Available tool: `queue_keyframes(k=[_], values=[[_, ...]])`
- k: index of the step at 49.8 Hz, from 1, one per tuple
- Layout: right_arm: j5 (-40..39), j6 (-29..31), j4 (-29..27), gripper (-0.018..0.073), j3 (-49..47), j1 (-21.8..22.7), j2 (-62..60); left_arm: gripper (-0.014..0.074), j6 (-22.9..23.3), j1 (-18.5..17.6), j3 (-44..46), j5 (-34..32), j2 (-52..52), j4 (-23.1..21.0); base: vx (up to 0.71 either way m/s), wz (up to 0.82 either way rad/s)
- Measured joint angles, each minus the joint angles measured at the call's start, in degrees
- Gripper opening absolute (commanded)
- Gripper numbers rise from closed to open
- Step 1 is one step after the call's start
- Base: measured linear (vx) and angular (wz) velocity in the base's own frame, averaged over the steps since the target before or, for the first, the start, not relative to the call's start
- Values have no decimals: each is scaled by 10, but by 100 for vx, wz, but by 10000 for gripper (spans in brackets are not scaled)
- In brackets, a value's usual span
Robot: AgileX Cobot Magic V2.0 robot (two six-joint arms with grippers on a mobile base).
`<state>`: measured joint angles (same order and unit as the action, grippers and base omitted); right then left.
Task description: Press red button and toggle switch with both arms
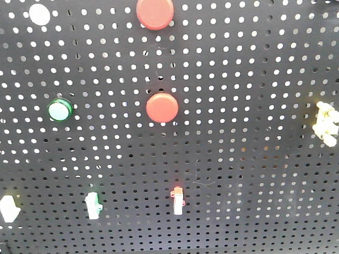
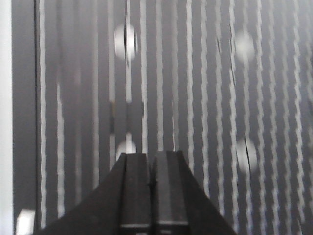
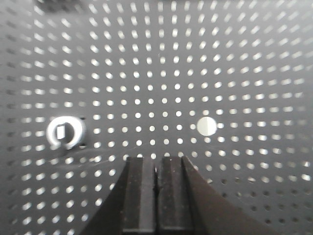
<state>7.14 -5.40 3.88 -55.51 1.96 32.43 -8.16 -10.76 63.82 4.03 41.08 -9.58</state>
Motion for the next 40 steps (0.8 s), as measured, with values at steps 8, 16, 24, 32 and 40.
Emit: queue_keyframes(k=[8, 16, 24, 32, 40], values=[[8, -5, -2, -3, -5, 0, 1, 2, 0, 0, 37, 2, 2, -10, 0, 0], [51, -24, -27, -3, -5, 0, 1, 2, -34, -9, 46, 98, 9, -16, 0, 0], [71, -27, -30, -3, -5, 0, 1, 2, -151, -56, 45, 174, 59, -112, 0, 0], [75, -28, -31, -3, -5, 0, 1, 2, -349, -145, 66, 200, 128, -287, 0, 0], [75, -28, -31, -3, -5, 0, 1, 2, -464, -224, 129, 206, 217, -388, 0, 0]])
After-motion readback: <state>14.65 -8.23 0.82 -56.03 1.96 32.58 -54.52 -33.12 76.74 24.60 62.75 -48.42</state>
